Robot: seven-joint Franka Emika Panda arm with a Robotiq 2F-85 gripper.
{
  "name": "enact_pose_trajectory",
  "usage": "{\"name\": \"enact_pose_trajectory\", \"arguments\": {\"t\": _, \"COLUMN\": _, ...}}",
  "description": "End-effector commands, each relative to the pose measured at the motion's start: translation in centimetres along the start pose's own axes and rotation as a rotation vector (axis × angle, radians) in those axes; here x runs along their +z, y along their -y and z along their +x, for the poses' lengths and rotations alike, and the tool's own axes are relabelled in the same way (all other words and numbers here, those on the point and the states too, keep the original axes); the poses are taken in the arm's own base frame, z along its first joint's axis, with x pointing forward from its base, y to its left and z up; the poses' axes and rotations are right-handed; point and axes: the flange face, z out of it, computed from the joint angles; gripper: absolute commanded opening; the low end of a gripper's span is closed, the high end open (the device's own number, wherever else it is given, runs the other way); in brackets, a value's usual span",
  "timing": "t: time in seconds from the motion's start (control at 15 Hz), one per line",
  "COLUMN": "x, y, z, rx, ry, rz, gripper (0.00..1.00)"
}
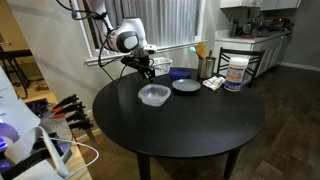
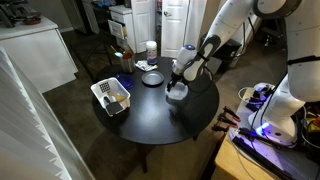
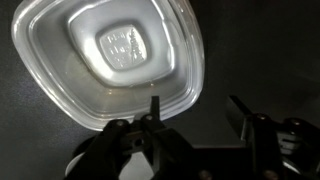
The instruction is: Put the right bowl in the left bowl
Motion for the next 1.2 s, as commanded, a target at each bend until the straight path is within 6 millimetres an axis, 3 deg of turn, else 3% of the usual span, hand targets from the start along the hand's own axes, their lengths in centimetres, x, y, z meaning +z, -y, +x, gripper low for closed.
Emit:
{"name": "enact_pose_trajectory", "arguments": {"t": 0.0, "x": -1.5, "y": -0.5, "z": -1.1, "rx": -0.031, "ry": -0.019, "rz": -0.009, "gripper": 0.98}}
{"name": "enact_pose_trajectory", "arguments": {"t": 0.67, "x": -4.5, "y": -1.7, "z": -2.2, "rx": -0.008, "ry": -0.029, "rz": -0.041, "gripper": 1.0}}
{"name": "enact_pose_trajectory", "arguments": {"t": 0.73, "x": -3.3, "y": -1.6, "z": -1.2, "rx": 0.003, "ry": -0.017, "rz": -0.032, "gripper": 1.0}}
{"name": "enact_pose_trajectory", "arguments": {"t": 1.13, "x": -3.7, "y": -1.7, "z": -1.4, "rx": 0.002, "ry": -0.018, "rz": -0.037, "gripper": 1.0}}
